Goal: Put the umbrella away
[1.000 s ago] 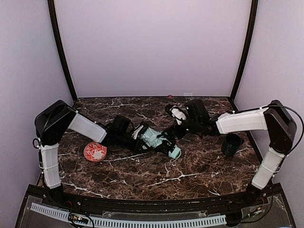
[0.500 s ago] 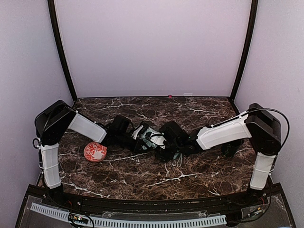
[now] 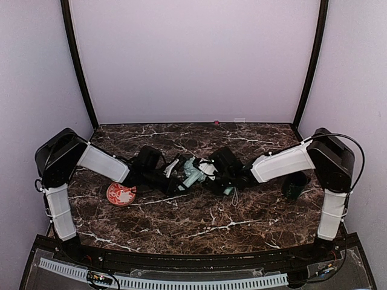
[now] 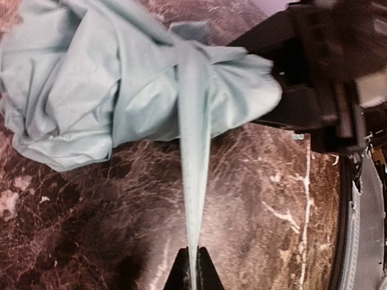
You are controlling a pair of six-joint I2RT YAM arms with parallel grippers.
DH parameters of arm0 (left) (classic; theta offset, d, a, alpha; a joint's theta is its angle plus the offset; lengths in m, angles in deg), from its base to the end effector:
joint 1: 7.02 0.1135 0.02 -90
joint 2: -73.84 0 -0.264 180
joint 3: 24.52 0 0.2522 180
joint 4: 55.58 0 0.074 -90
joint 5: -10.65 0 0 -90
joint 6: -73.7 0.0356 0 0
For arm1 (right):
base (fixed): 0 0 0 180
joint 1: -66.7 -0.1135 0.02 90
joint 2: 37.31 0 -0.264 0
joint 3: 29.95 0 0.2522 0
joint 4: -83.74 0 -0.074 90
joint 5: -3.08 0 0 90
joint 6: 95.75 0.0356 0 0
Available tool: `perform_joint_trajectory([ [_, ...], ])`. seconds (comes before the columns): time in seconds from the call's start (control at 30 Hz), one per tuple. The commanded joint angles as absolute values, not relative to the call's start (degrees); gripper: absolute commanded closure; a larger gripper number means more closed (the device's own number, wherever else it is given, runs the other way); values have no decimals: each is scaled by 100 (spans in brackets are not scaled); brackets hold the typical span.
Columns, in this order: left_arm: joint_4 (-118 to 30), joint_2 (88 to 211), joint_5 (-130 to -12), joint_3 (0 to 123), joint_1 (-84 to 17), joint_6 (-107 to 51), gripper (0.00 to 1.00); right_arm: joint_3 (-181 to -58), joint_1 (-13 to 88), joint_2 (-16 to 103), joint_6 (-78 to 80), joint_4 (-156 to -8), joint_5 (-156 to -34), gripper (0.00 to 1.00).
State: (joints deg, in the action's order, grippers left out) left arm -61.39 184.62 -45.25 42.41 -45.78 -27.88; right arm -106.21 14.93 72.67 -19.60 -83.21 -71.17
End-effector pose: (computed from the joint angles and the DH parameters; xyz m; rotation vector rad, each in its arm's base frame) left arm 0.2815 -0.2516 0.1218 0.8820 2.1733 -1.1246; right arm 0.2515 0.3036 0.1427 -1.1624 2.0401 -0.0049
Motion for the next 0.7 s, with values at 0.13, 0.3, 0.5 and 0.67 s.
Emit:
perform_joint_trajectory([
  [0.13, -5989, 16896, -3744, 3689, -4641, -2643, 100, -10281, 3004, 5954, 122, -8960, -10434, 100],
  [0.3, -6440, 16413, -3268, 3515, -4687, -3049, 100, -10081, 3700, 5447, 1409, -10247, -12029, 100],
  [0.5, -6494, 15972, -3015, 3629, -4834, -2897, 100, -10489, 3849, 4828, 1674, -10606, -13355, 100],
  [0.67, -6572, 15754, -2860, 3678, -5035, -2753, 100, -10896, 3834, 4532, 2032, -11107, -15148, 100],
])
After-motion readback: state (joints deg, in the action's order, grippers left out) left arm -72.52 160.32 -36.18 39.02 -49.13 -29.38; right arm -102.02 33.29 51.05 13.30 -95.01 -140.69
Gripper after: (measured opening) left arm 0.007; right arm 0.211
